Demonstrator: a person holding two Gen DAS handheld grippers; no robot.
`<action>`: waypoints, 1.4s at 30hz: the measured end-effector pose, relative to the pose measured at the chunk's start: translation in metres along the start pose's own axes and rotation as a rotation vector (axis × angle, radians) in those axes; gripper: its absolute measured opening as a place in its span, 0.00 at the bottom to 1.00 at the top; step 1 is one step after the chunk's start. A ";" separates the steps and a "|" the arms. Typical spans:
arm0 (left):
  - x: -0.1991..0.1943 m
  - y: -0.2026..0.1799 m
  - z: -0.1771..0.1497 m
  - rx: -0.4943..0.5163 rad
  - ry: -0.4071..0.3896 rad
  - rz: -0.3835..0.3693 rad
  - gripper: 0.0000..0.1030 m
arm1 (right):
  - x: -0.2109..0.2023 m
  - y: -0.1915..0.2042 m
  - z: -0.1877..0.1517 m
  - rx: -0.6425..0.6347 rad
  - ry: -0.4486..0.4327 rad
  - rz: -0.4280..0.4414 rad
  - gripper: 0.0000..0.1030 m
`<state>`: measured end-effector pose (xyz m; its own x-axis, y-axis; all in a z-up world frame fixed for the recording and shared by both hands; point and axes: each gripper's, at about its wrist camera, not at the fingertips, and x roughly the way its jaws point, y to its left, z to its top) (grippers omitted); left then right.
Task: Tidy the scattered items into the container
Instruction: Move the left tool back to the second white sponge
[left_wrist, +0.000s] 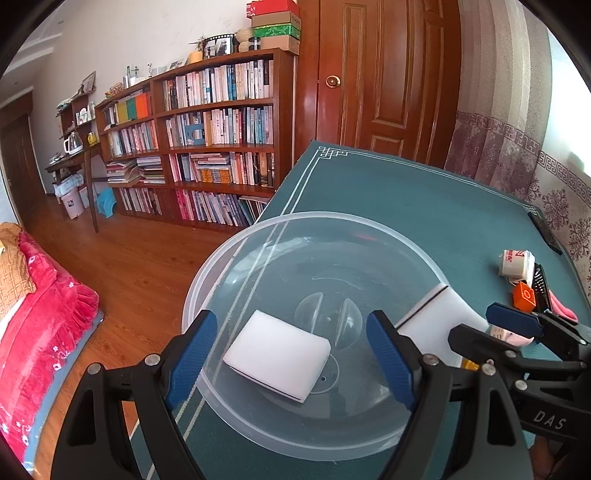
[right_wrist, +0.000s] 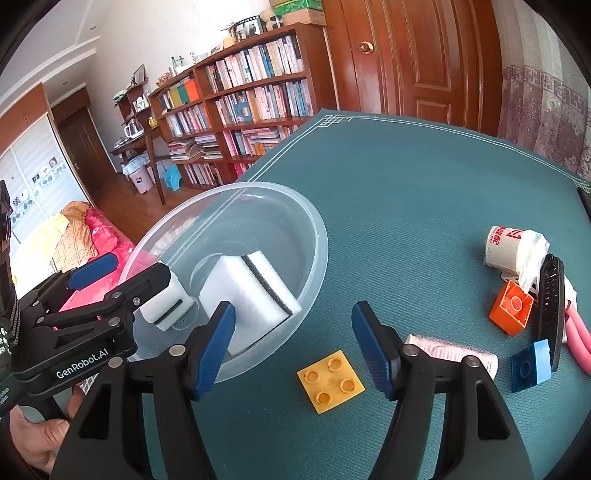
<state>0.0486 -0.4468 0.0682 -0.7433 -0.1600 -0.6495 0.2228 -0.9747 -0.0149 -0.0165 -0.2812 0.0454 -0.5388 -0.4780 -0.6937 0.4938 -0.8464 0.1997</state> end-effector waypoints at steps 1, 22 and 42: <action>-0.001 -0.001 0.000 0.006 -0.003 0.002 0.84 | -0.001 -0.001 0.000 0.002 -0.003 0.000 0.67; -0.018 -0.045 -0.003 0.118 -0.016 0.006 0.84 | -0.023 -0.044 -0.012 0.115 -0.031 -0.056 0.67; -0.018 -0.075 -0.024 0.123 0.074 -0.127 0.84 | -0.033 -0.087 -0.048 0.185 0.006 -0.111 0.67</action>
<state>0.0607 -0.3672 0.0632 -0.7114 -0.0272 -0.7023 0.0484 -0.9988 -0.0104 -0.0082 -0.1807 0.0177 -0.5787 -0.3785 -0.7224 0.2976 -0.9227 0.2450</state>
